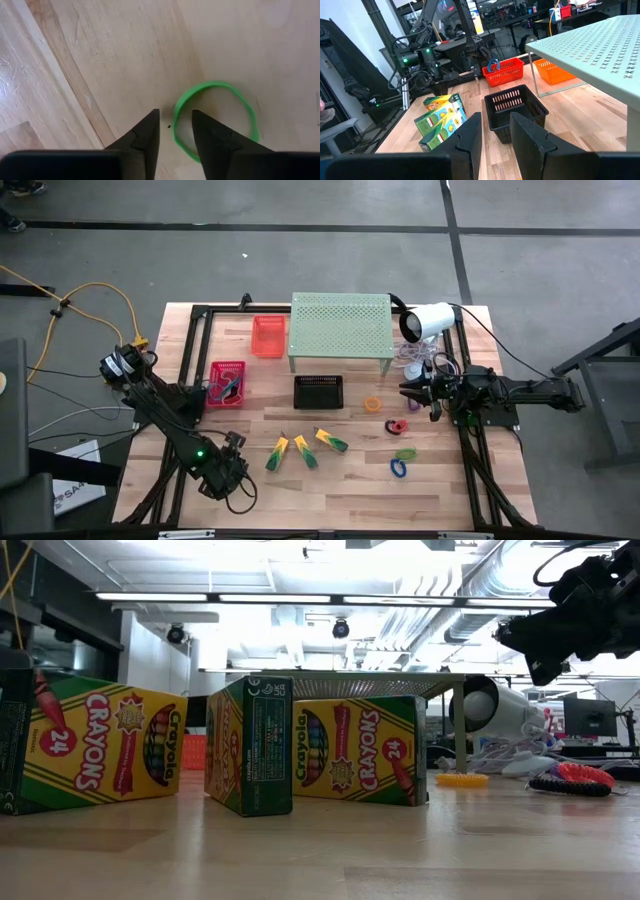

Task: Pick & Place Office Desk Supplies
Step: Put the green rubber band into the orange bin on the shelf

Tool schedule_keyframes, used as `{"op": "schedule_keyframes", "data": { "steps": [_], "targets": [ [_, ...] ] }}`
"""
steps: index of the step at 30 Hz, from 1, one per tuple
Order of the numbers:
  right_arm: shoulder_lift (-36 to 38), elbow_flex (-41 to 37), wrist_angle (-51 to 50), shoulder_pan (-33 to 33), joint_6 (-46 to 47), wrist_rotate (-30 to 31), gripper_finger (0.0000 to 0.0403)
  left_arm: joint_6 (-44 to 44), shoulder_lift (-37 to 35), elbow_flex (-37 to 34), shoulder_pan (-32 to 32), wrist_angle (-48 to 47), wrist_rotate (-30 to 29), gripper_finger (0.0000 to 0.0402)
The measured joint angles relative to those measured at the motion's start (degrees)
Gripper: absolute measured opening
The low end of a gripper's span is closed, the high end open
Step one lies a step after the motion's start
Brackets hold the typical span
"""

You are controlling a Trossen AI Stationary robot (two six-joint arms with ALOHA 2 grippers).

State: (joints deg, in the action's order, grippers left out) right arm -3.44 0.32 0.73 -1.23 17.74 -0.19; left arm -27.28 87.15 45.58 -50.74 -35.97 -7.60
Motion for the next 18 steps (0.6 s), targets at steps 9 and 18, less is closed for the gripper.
{"op": "schedule_keyframes", "data": {
  "steps": [9,18],
  "targets": [
    [0.0,-0.02,-0.02,0.0,0.0,0.0,0.009,-0.14,0.0,0.0,0.0,0.0,0.01,0.0025],
    [0.0,-0.02,0.0,0.0,0.0,0.0,0.009,-0.62,1.33,0.09,0.0,0.04,0.03,0.0022]
  ]
}}
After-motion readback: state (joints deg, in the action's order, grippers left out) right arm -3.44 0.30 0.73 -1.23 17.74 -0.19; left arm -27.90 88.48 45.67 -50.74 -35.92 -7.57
